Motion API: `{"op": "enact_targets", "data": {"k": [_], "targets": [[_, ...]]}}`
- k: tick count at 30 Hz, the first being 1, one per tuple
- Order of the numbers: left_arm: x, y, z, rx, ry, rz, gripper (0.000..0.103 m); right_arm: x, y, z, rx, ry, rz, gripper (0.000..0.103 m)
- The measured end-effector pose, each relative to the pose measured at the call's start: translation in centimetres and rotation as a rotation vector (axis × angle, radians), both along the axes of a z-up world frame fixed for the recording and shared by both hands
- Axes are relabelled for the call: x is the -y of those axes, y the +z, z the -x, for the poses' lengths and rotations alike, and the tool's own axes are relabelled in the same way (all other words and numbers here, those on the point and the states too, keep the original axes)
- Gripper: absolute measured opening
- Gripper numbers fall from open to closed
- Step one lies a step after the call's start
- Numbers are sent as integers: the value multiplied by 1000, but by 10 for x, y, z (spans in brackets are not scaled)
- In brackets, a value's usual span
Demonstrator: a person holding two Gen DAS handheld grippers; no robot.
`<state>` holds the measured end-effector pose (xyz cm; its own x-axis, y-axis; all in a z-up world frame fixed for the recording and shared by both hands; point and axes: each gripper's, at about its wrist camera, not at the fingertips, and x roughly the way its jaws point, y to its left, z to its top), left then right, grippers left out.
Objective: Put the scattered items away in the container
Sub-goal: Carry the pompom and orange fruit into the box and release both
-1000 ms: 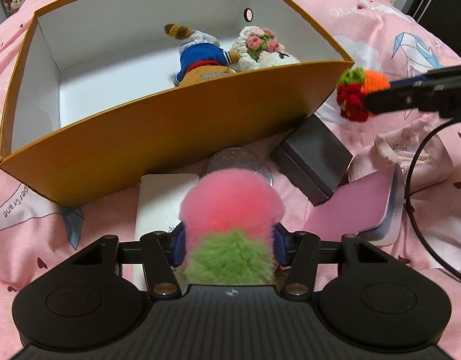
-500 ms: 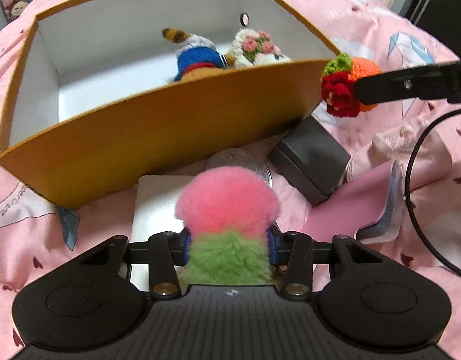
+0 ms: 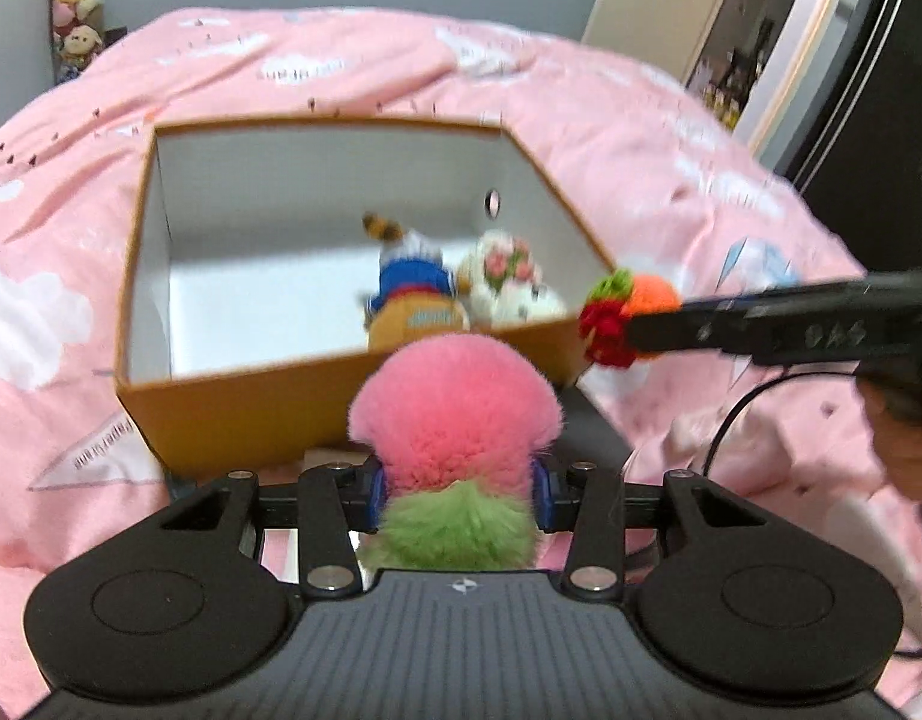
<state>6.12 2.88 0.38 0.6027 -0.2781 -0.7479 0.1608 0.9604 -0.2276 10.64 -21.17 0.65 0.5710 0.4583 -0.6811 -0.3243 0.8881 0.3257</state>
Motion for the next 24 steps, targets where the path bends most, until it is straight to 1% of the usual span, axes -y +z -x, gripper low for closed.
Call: {"op": "enact_targets", "data": {"k": [3,8,12,15,19,24], "targets": [[-5,15,-2,41,13,24,49,-2,9,-1,31,10,-20,46],[-16,36,-8,98,42,54,49,-7,26,-5,91,43,-21,46],[-29,54,-16,157,80,29,49,-11,41,-13,145,47,-37,46],[-40,64,-27,181,116,19,49,-14,49,-22,172,55,-44,46],[-52,64,-43,172,138,42,49,-23,46,-37,153,74,-32,46],[-56,43,-67,91,140,47,49,-38,22,-57,71,110,-6,46]]}}
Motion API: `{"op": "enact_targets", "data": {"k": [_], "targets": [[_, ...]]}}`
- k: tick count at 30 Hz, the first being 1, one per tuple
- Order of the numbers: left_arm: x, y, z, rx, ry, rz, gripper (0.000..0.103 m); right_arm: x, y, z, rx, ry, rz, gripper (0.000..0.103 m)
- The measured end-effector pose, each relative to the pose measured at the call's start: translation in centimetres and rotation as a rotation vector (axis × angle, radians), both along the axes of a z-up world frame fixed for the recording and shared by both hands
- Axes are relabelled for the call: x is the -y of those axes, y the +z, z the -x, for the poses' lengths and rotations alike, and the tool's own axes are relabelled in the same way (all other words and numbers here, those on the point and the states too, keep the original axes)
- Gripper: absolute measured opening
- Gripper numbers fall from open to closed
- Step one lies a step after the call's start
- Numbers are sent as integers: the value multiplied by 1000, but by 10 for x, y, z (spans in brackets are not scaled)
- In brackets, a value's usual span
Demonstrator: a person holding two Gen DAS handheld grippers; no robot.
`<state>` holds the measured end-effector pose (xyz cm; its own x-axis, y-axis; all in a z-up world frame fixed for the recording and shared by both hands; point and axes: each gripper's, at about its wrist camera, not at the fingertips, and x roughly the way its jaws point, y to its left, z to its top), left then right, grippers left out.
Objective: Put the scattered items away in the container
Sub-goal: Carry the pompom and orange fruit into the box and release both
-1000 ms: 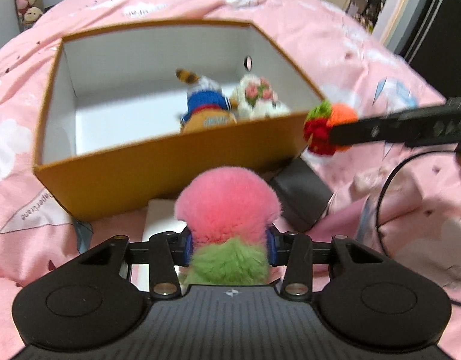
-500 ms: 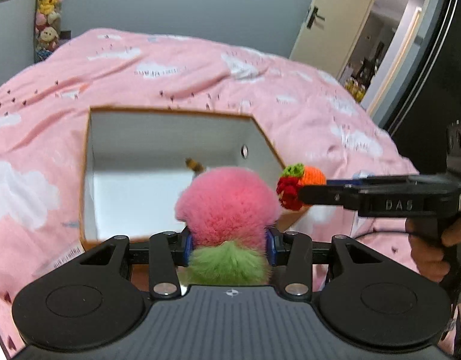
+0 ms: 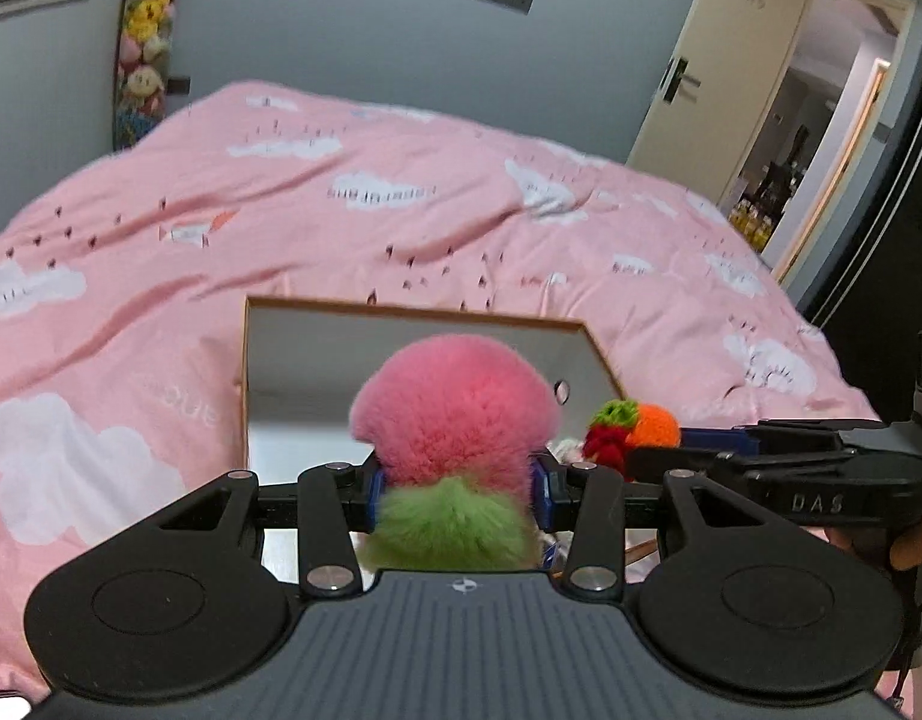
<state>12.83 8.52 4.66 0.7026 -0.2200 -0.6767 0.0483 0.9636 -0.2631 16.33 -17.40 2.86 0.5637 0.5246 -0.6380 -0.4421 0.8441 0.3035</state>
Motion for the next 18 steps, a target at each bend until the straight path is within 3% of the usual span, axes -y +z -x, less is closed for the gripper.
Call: {"op": "enact_targets", "data": {"k": [6,18], "targets": [[-2,-33,-24,-127,4,-19,49,-23,-31,-19,-86,78,22,46],[-10,-69,-66,-257,16,-47,49,-59,-72,-48,-233,192,66,47]]}}
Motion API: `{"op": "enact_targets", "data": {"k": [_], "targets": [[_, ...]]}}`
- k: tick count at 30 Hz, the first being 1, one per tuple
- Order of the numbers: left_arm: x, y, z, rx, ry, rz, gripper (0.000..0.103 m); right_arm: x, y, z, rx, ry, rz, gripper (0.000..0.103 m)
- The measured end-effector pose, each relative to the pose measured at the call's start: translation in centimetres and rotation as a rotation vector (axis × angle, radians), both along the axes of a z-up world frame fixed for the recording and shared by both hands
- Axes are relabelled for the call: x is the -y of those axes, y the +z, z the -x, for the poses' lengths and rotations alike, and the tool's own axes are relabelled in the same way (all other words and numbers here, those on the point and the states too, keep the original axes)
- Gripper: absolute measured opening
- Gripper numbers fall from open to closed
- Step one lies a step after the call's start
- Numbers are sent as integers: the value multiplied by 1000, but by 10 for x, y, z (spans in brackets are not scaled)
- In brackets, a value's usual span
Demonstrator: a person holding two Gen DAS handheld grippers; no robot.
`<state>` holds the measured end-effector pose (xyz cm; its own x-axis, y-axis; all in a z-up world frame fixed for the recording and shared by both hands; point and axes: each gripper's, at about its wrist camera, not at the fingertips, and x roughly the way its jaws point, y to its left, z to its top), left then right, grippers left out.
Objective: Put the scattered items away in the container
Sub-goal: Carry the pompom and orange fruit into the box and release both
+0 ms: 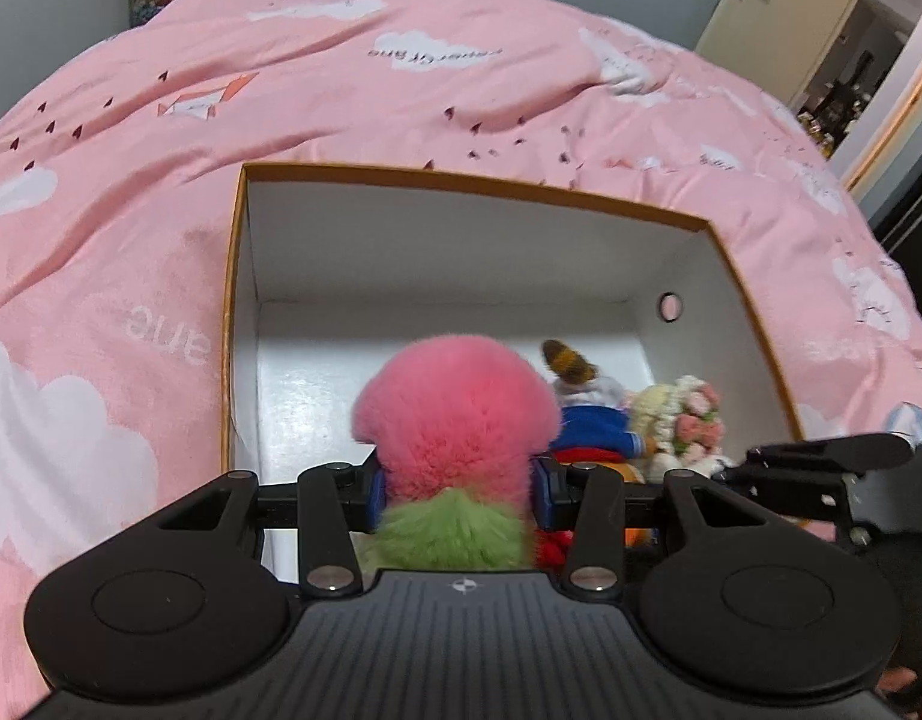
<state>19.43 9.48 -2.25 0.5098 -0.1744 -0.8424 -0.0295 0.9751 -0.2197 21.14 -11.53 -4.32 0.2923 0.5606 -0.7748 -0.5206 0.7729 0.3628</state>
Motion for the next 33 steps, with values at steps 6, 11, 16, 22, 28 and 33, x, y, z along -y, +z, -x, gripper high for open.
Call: {"op": "enact_targets", "data": {"k": [6,11,16,22,28,33], "targets": [[3,-22,-14,-71,-17,5,49,-1,-11,-2,-39,5,7,47],[7,-38,-24,-124,-15,36,49,2,-15,-3,-61,-1,2,51],[11,-45,-29,-136,1,27,50,7,-13,0,-61,-13,-2,53],[15,-45,-37,-123,18,-2,50,12,-7,3,-47,-21,-21,54],[20,-56,-45,-214,-17,23,49,13,-6,3,-45,-46,-20,54],[27,-56,-46,-221,-43,0,51,17,-5,7,-46,-57,-22,54]]}}
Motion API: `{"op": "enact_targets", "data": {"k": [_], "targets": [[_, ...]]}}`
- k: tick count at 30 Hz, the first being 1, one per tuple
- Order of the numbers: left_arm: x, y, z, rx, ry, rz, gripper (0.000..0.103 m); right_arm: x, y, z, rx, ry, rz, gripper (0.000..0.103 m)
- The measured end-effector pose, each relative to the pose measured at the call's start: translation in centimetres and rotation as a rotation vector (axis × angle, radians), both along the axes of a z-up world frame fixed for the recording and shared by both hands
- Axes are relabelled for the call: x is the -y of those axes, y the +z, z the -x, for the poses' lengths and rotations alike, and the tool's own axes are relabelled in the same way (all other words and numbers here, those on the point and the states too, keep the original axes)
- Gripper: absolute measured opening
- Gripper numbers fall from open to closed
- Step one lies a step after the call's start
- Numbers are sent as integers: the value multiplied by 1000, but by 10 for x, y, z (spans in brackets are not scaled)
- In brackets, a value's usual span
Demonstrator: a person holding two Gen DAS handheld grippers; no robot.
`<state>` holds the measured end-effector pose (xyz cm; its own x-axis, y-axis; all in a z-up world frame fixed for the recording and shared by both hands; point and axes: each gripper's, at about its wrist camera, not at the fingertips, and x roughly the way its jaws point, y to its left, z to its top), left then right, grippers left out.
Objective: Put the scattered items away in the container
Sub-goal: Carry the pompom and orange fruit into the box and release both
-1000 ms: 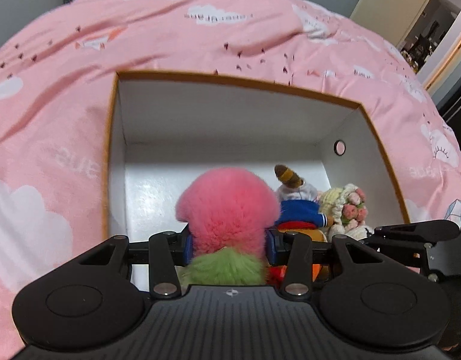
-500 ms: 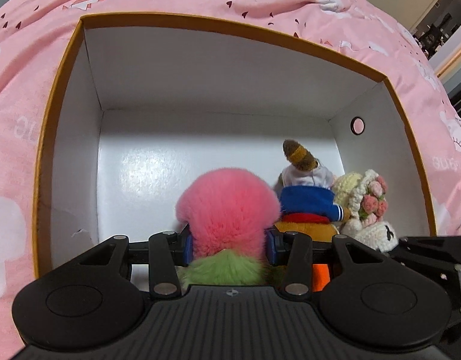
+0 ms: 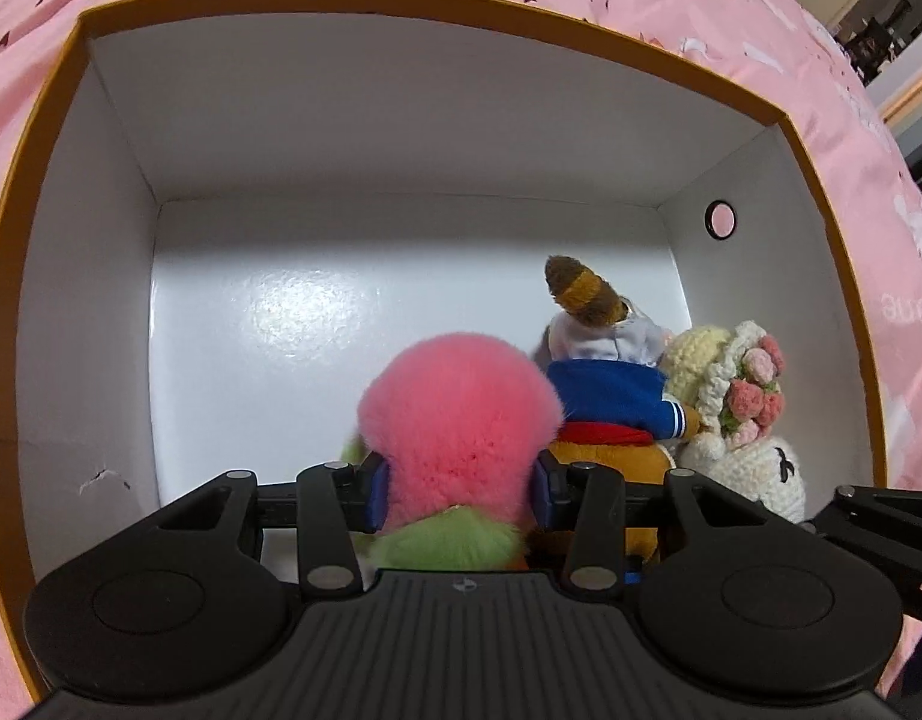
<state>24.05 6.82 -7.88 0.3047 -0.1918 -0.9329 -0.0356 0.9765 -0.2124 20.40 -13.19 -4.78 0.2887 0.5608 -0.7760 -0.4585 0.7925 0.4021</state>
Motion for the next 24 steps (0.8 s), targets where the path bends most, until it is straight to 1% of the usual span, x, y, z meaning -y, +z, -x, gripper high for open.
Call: {"op": "enact_targets", "data": {"k": [2,8,11,13,16,18,21,24], "targets": [[1,2,1,3,-8,-14,53,0,1,1,6,-8,9,54],[-3,13,8,28,3,-26,61,9,4,4,13,-46,20,54],[-3,21,14,49,-1,-47,62,12,6,5,21,-63,34,57],[-2,30,20,71,-2,-60,62,13,8,7,32,-76,48,60],[-3,50,34,128,0,-82,62,19,11,8,54,-93,54,63],[-1,63,44,172,-1,-87,62,22,14,14,81,-106,43,71],[-6,88,65,232,-6,-71,62,24,22,28,154,-119,33,76],[-6,103,86,277,-21,-57,62,29,29,46,231,-134,27,76]]}}
